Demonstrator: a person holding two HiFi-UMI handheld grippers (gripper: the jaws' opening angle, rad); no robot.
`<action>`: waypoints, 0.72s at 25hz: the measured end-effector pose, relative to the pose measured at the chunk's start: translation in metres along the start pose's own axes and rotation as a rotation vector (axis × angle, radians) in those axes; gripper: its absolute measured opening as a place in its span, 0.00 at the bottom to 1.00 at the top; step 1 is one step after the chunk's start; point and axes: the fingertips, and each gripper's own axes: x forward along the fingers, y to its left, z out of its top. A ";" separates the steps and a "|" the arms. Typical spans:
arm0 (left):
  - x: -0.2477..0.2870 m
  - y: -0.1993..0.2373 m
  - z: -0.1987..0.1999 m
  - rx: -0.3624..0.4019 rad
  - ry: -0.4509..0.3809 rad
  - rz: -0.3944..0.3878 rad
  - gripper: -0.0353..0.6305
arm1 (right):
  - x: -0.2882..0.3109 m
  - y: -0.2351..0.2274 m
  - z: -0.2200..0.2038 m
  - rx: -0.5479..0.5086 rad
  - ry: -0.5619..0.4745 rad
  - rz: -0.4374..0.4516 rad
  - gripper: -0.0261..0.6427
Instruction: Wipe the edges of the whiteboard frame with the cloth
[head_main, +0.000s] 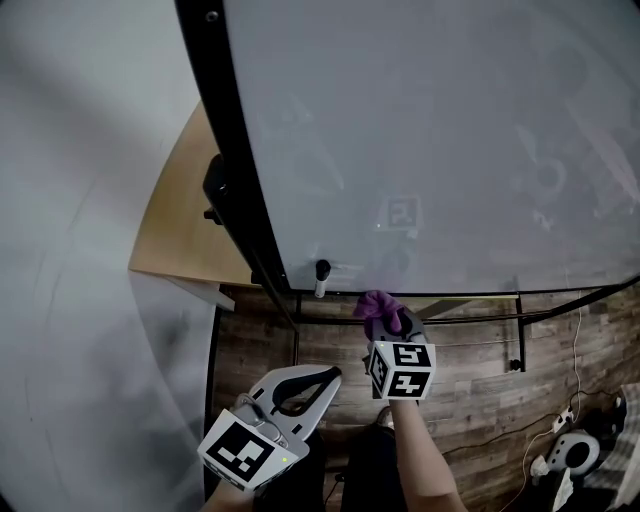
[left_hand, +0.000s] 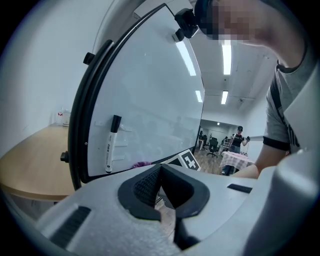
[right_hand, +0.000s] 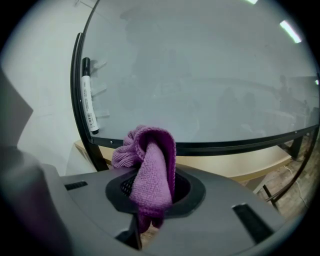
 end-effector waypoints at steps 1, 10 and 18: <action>0.003 -0.004 0.000 -0.001 -0.001 0.003 0.08 | -0.002 -0.005 0.000 0.001 0.001 0.001 0.13; 0.035 -0.036 0.006 -0.009 0.003 0.013 0.08 | -0.018 -0.050 0.001 0.000 0.010 -0.004 0.13; 0.061 -0.058 0.010 0.006 0.007 0.003 0.08 | -0.029 -0.093 -0.002 0.022 0.009 -0.036 0.13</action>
